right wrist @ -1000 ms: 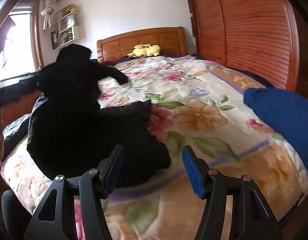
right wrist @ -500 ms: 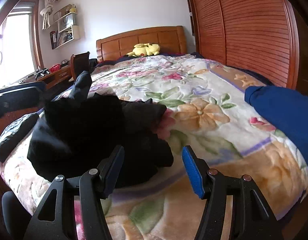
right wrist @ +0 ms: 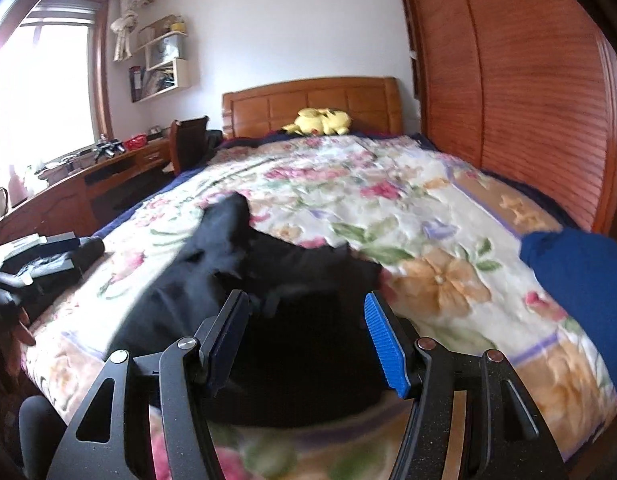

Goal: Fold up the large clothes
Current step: 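Fold the coat side over with both grippers and release, then grasp the folded black coat bundle with the right gripper while the left gripper grasps its edge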

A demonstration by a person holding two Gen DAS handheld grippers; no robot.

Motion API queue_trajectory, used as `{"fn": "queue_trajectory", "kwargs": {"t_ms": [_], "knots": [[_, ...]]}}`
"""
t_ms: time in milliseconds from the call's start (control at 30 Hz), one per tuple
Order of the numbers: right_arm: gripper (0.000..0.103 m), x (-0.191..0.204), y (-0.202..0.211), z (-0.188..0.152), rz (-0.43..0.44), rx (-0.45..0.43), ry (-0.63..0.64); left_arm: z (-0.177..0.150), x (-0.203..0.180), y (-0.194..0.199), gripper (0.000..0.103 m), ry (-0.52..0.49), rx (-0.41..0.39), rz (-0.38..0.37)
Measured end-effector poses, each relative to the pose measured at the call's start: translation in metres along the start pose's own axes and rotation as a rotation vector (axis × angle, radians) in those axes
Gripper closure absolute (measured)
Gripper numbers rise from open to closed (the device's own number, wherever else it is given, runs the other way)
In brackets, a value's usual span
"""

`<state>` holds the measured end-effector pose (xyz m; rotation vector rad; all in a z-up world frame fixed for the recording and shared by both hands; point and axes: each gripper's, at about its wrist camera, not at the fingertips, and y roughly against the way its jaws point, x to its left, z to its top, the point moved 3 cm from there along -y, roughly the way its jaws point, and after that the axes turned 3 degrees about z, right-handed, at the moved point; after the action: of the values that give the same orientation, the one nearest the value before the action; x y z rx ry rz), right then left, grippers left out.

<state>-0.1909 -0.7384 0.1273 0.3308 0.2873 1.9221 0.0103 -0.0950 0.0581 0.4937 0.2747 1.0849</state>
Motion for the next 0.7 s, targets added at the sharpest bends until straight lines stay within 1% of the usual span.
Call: {"fn": "queue_trajectory", "kwargs": {"t_ms": [100,167,233,300,333,367,400,433,467,533,600,633,700], "knots": [[0.041,0.016,-0.009,0.004,0.061,0.02,0.027,-0.011,0.014,0.001,0.022,0.02,0.007,0.014],[0.041,0.026,-0.017,0.002,0.089,0.055,0.048,-0.017,0.021,0.002,0.022,0.027,0.01,0.019],[0.041,0.033,-0.03,-0.005,0.072,0.108,0.09,-0.023,0.026,0.001,0.022,0.032,0.016,0.025],[0.041,0.032,-0.043,-0.014,0.035,0.16,0.117,-0.027,0.029,0.001,0.022,0.036,0.021,0.026],[0.044,0.029,-0.048,-0.018,0.027,0.182,0.122,-0.029,0.03,0.002,0.022,0.038,0.02,0.026],[0.056,0.026,-0.052,-0.019,0.027,0.199,0.124,-0.032,0.032,0.003,0.022,0.039,0.019,0.024],[0.063,0.022,-0.056,-0.022,0.039,0.216,0.127,-0.034,0.032,0.002,0.022,0.04,0.02,0.023],[0.08,0.02,-0.058,-0.022,0.051,0.227,0.135,-0.035,0.034,0.004,0.022,0.042,0.02,0.023],[0.091,0.018,-0.061,-0.021,0.06,0.236,0.151,-0.036,0.034,0.004,0.022,0.044,0.019,0.022],[0.094,0.012,-0.061,-0.016,0.028,0.224,0.193,-0.036,0.033,0.005,0.022,0.046,0.016,0.017],[0.095,-0.001,-0.059,-0.007,-0.037,0.207,0.223,-0.036,0.03,0.006,0.022,0.043,0.011,0.01],[0.095,-0.01,-0.061,-0.004,-0.076,0.204,0.224,-0.036,0.029,0.006,0.022,0.04,0.01,0.007],[0.095,-0.04,-0.063,0.0,-0.123,0.217,0.166,-0.036,0.026,0.004,0.022,0.032,0.013,0.003]]}}
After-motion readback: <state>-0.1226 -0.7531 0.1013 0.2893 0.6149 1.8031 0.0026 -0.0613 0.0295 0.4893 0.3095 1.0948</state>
